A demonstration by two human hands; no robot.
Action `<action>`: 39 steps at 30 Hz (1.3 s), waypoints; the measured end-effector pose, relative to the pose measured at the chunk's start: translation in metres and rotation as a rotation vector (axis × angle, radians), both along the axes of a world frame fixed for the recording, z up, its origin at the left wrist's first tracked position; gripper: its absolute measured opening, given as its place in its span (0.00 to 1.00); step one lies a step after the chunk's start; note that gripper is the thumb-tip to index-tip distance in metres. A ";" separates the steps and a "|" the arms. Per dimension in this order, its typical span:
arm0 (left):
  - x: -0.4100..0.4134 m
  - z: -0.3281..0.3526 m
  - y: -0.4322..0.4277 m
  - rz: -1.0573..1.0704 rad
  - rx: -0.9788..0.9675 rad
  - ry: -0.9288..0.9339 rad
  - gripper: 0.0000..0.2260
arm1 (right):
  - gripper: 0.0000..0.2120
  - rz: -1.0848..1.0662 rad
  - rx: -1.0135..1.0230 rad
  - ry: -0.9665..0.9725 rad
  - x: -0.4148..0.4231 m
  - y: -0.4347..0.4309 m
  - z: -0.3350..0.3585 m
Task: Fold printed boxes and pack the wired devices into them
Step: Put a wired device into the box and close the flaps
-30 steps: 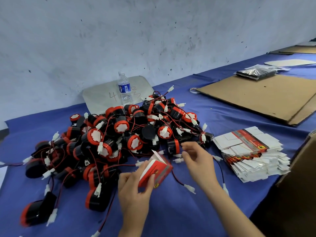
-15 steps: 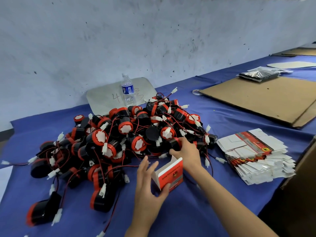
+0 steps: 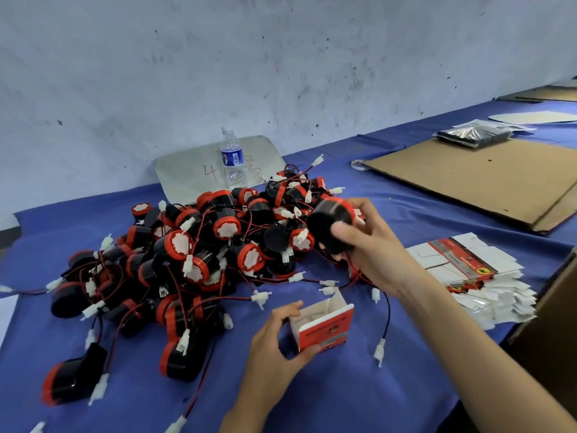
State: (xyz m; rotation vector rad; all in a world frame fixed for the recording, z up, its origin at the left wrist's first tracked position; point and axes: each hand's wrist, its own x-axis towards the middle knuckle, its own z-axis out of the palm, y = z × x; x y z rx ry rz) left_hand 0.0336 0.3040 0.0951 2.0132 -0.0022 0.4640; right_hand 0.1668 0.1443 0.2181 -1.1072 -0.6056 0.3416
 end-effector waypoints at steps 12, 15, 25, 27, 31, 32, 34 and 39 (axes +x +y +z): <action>0.001 -0.003 -0.003 0.013 -0.061 0.026 0.28 | 0.17 0.333 -1.095 -0.880 -0.002 0.005 -0.009; 0.001 -0.003 -0.004 -0.001 -0.067 0.017 0.28 | 0.15 0.373 -1.163 -0.922 -0.004 0.009 -0.009; 0.000 0.002 -0.004 -0.013 0.175 -0.055 0.17 | 0.08 0.582 -1.369 -0.881 0.002 0.020 -0.003; 0.000 0.003 -0.004 -0.016 0.153 -0.060 0.17 | 0.10 0.562 -1.355 -0.799 0.006 0.015 -0.001; -0.001 0.004 -0.006 -0.029 0.127 -0.060 0.17 | 0.13 0.365 -1.274 -0.681 0.020 -0.013 0.000; -0.001 0.003 -0.006 -0.029 0.116 -0.054 0.18 | 0.13 0.327 -1.281 -0.661 0.024 -0.021 0.000; -0.001 0.001 -0.005 -0.022 0.111 -0.043 0.19 | 0.11 0.225 -1.304 -0.665 0.030 -0.036 -0.001; 0.001 -0.004 -0.006 -0.011 0.082 -0.005 0.29 | 0.05 0.072 -1.130 -0.734 0.019 -0.034 0.008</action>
